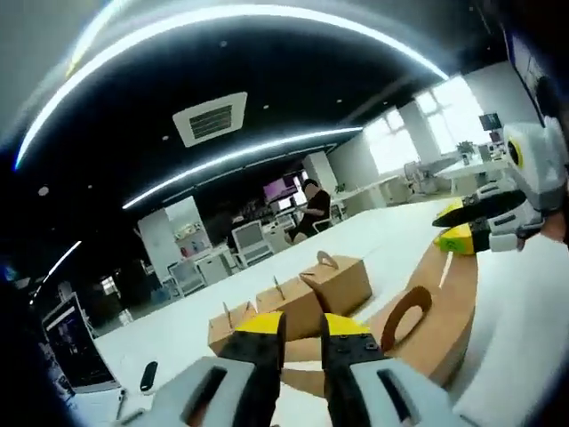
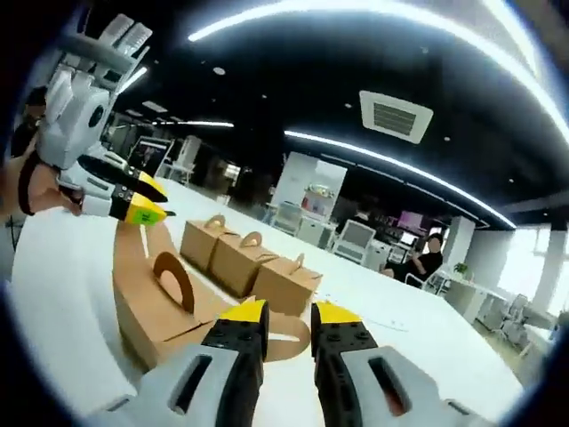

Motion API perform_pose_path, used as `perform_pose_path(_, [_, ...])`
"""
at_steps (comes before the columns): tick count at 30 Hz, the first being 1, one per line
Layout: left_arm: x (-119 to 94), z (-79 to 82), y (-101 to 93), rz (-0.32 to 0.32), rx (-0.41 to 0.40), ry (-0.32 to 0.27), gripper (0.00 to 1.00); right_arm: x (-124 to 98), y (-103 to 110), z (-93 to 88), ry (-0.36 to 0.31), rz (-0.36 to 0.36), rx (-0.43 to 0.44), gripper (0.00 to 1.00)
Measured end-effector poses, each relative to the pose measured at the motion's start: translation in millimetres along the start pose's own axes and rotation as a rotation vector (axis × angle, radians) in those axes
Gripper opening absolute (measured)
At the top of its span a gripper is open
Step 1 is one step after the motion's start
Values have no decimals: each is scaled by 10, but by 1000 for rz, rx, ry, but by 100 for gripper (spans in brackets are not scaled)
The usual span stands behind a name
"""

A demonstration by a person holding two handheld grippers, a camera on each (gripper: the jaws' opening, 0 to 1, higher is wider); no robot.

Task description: Pick up one paper box from the group, open the paper box, and remove the item inside

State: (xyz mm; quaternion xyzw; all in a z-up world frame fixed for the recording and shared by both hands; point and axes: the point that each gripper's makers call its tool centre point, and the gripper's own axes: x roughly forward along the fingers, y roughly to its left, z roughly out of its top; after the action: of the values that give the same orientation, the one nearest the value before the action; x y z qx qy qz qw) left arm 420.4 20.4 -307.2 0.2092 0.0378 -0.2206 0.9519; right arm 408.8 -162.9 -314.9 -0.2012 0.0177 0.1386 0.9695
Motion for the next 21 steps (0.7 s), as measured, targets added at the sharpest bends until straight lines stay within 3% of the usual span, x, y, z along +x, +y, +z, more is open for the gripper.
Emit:
perform_pose_path(6, [32, -261, -10, 22, 51, 52, 18, 29, 32, -213, 39, -2, -15, 20])
perform_pose_path(14, [81, -518, -73, -5, 5, 88, 18, 57, 260, -430, 73, 38, -9, 19])
perform_pose_path(21, [117, -583, -191, -21, -8, 93, 15, 55, 420, -473, 80, 60, -2, 17])
